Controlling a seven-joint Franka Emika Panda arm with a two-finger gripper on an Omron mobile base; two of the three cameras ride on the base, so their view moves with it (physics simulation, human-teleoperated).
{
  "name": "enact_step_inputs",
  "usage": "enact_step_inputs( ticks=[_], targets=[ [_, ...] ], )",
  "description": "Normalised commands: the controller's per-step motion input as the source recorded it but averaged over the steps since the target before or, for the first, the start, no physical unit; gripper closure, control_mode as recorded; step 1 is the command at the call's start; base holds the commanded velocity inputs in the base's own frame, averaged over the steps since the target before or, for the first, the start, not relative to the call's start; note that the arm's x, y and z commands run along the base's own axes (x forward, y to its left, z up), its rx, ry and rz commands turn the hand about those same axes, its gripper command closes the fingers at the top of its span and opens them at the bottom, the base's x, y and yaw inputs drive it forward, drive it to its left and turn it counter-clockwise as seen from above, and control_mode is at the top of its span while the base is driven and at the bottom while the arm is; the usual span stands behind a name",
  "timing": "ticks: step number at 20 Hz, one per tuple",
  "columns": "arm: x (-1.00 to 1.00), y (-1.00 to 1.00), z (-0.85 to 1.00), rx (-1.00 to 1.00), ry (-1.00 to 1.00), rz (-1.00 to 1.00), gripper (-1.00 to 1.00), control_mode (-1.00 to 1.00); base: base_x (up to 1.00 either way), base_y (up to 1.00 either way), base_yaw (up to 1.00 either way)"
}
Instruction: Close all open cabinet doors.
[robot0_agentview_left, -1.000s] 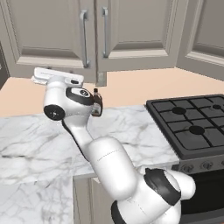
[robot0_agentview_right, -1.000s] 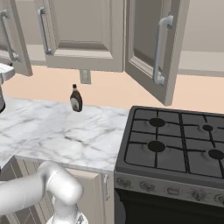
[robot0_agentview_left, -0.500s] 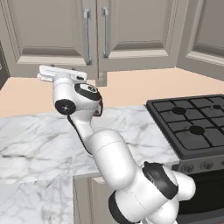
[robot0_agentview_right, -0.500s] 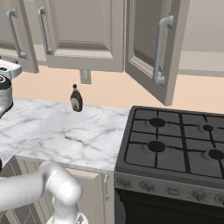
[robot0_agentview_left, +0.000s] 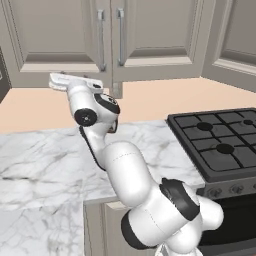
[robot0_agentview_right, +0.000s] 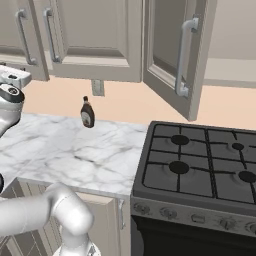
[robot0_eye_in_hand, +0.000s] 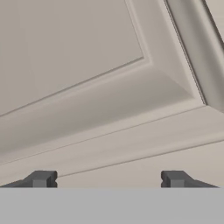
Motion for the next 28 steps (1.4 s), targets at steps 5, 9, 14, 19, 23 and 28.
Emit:
enact_step_inputs(
  ticks=[5, 9, 14, 19, 23, 28],
  targets=[
    [0.23, -0.2, 0.0, 0.0, 0.03, 0.07, -1.0, -1.0, 0.0, 0.0, 0.0],
    [0.26, -0.18, 0.01, 0.0, 0.04, 0.06, -1.0, -1.0, 0.0, 0.0, 0.0],
    [0.23, -0.14, 0.01, 0.0, 0.05, 0.05, -1.0, -1.0, 0.0, 0.0, 0.0],
    [0.2, -0.11, 0.0, 0.0, 0.05, 0.05, -1.0, -1.0, 0.0, 0.0, 0.0],
    [0.19, -0.07, 0.0, 0.0, 0.05, 0.04, -1.0, -1.0, 0.0, 0.0, 0.0],
    [0.13, -0.02, 0.0, 0.0, 0.06, 0.03, -1.0, -1.0, 0.0, 0.0, 0.0]
  ],
)
